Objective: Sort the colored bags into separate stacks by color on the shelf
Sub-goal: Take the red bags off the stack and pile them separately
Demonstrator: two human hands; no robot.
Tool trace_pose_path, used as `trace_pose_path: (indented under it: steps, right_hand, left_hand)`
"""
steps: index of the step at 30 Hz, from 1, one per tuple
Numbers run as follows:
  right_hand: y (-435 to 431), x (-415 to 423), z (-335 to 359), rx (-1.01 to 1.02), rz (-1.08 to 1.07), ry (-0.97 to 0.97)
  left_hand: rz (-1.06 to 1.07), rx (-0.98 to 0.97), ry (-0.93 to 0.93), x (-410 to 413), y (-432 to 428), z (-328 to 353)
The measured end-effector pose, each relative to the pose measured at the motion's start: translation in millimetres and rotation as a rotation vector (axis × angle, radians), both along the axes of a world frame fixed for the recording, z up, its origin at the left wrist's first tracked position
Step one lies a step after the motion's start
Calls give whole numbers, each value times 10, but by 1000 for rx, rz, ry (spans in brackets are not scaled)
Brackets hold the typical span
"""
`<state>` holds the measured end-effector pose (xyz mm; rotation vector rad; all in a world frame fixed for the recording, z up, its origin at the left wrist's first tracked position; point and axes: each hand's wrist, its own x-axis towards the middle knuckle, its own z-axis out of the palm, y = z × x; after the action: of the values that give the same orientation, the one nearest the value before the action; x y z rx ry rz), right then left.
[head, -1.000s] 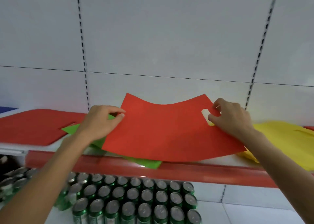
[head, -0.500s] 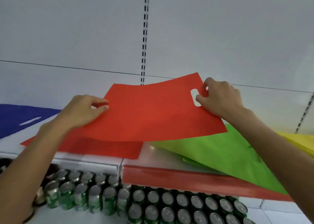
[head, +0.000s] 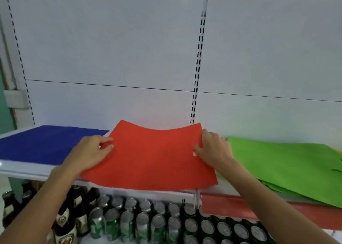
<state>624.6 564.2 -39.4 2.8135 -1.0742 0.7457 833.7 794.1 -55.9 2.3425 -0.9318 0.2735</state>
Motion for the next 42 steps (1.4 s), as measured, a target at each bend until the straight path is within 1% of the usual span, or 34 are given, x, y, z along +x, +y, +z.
trace_pose_path:
  steps: [5,9,15,18,23,27,32,37,42]
  right_hand:
    - [56,160,-171,45,-64,40]
    - [21,193,-247,74,-148,96]
    - [46,279,-281,57,-148,147]
    - [55,244,-154,41,-132,43]
    - [2,-97,118,-63,-104,-160]
    - [-184,-743,99,-93,-140,-215]
    - [-757,-2077,98,-112,-307,-214]
    - [-1497,-3525,102,-78,-393,-156]
    - [-2251,-4599,229,-85,-425,-97]
  left_hand:
    - [-44,75,38,276,2,-118]
    - [-79,133,24,370,-40,-197]
    - [-87,159,34,477,-17,-155]
    - [-104,159,-19,401,-79,-47]
    - [-201,61,-148,-21,-377,121]
    - [-340,2,-198,-659,-823,208]
    - [-489,-20,-231,-1814,-1561,317]
    - [-533,-77,-201,-3212,-2272,186]
    - [-567,-103,-219,-4342,-2910,230]
